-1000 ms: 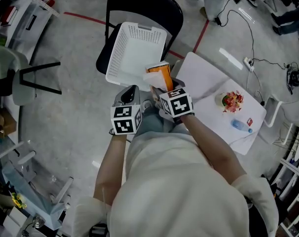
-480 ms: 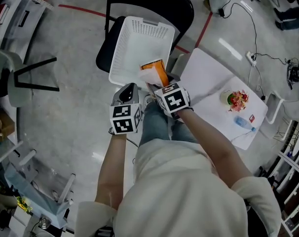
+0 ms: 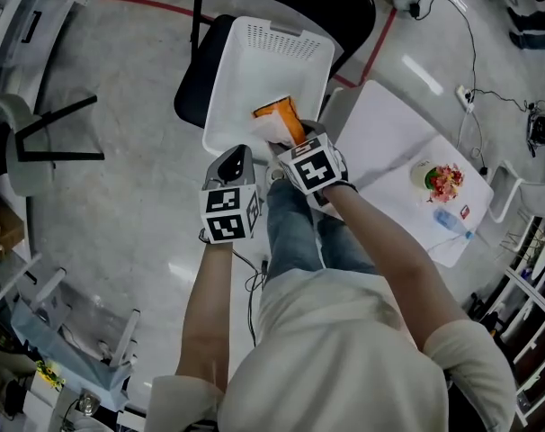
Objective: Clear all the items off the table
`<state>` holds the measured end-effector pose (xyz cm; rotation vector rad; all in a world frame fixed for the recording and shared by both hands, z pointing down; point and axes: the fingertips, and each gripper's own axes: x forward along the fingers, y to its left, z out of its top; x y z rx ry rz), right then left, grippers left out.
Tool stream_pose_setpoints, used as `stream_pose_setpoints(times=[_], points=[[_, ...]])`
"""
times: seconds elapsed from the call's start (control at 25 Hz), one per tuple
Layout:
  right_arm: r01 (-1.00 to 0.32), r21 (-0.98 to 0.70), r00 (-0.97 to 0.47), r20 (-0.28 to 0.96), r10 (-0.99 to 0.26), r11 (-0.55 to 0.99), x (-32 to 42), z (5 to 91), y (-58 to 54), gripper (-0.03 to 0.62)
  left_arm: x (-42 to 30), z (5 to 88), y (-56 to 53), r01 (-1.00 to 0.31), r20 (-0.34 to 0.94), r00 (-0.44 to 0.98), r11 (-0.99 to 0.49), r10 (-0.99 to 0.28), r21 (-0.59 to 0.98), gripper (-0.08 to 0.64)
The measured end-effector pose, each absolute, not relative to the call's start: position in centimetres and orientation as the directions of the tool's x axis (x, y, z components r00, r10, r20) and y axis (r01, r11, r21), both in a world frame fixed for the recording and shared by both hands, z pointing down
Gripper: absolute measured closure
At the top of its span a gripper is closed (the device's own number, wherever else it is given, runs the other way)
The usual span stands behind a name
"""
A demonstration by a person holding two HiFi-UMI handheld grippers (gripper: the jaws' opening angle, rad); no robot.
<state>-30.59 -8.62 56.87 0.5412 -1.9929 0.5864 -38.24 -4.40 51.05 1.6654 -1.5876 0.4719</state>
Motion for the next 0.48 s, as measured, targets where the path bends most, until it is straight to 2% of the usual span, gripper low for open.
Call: stream_pose_setpoints(times=[0.48], points=[[-0.510,-0.153,-0.398,0.915,-0.074,0.846,-33.4,61.6,-9.3,0.313,-39.6,53.9,-5.5,-0.950,0.737,0.168,0.091,-0.655,0.297,0.548]])
